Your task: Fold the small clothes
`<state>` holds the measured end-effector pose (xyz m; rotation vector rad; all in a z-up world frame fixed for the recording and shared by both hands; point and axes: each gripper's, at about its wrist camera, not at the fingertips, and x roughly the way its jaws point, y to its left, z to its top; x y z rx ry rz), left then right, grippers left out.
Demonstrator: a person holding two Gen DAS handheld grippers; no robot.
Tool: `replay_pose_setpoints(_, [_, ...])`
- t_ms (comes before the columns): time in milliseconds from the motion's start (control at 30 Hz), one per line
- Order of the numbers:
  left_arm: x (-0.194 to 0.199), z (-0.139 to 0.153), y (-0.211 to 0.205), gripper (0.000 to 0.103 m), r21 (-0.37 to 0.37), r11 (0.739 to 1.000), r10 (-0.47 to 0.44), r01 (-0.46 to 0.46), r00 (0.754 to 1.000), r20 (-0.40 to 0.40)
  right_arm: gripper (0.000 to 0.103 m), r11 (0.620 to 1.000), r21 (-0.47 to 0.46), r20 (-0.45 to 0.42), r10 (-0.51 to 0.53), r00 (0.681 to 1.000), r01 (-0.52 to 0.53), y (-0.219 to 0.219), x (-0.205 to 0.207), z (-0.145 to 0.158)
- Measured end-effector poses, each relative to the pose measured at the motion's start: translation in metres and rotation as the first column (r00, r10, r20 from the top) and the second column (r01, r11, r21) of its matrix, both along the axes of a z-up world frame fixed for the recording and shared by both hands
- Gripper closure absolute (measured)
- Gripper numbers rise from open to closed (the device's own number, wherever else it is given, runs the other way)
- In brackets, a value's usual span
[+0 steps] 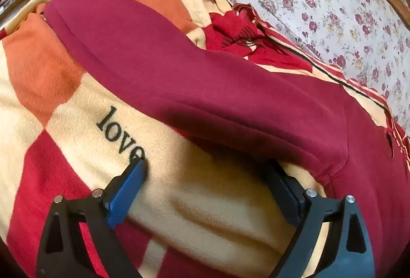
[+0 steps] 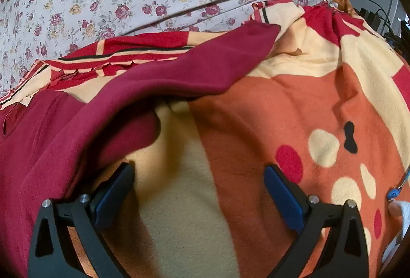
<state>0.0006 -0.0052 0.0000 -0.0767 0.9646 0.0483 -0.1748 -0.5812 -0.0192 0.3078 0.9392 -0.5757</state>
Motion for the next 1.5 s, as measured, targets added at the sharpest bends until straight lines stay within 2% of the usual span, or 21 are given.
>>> replay_pose_setpoints(33, [0.000,0.000,-0.002,0.026,0.000,1.000,0.000,0.000,1.000,0.000,0.000,1.000,0.000,0.000,0.000,1.000,0.000,0.000,0.000,0.000])
replay_pose_setpoints(67, [-0.001,0.000,0.003,0.026,-0.032,0.999,0.001,0.000,1.000,0.006,0.000,1.000,0.000,0.000,0.000,1.000,0.000,0.000,0.000,0.000])
replay_pose_setpoints(200, [-0.001,0.000,-0.002,0.026,-0.025,1.000,0.000,0.000,1.000,0.005,0.000,1.000,0.000,0.001,0.000,1.000,0.000,0.000,0.000,0.000])
replay_pose_setpoints(500, [0.000,0.000,0.009,0.025,-0.057,0.998,-0.001,0.001,1.000,0.003,0.000,1.000,0.000,0.002,0.000,1.000,0.000,0.000,0.000,0.000])
replay_pose_setpoints(667, [-0.007,0.005,0.010,0.026,-0.056,0.998,-0.002,0.000,0.999,-0.033,0.000,1.000,0.001,0.002,0.000,1.000,0.000,0.000,0.000,0.000])
replay_pose_setpoints(767, [-0.023,0.014,0.005,0.040,-0.024,1.000,0.017,-0.017,1.000,-0.004,0.000,1.000,-0.004,-0.010,0.002,1.000,-0.002,0.000,0.002,0.000])
replay_pose_setpoints(900, [-0.045,0.028,-0.005,0.042,0.003,1.000,-0.017,0.017,1.000,0.026,0.000,1.000,0.016,-0.017,-0.005,1.000,0.005,0.003,-0.002,0.005])
replay_pose_setpoints(1100, [-0.077,0.060,-0.021,0.043,-0.015,0.996,-0.088,0.089,0.994,0.064,0.000,0.996,0.093,0.003,0.015,1.000,-0.015,0.031,-0.037,0.037])
replay_pose_setpoints(1233, [-0.095,0.077,-0.036,0.043,-0.026,0.988,-0.149,0.152,0.985,0.092,0.000,0.989,0.112,0.045,0.090,0.995,-0.094,0.062,-0.074,0.073])
replay_pose_setpoints(1400, [-0.118,0.093,-0.063,0.043,-0.055,0.968,-0.238,0.244,0.966,0.102,0.000,0.972,0.125,0.002,0.198,0.980,-0.197,0.107,-0.099,0.117])
replay_pose_setpoints(1500, [-0.128,0.103,-0.080,0.043,-0.067,0.955,-0.279,0.288,0.953,0.119,0.000,0.960,0.116,0.014,0.254,0.967,-0.254,0.137,-0.108,0.138])
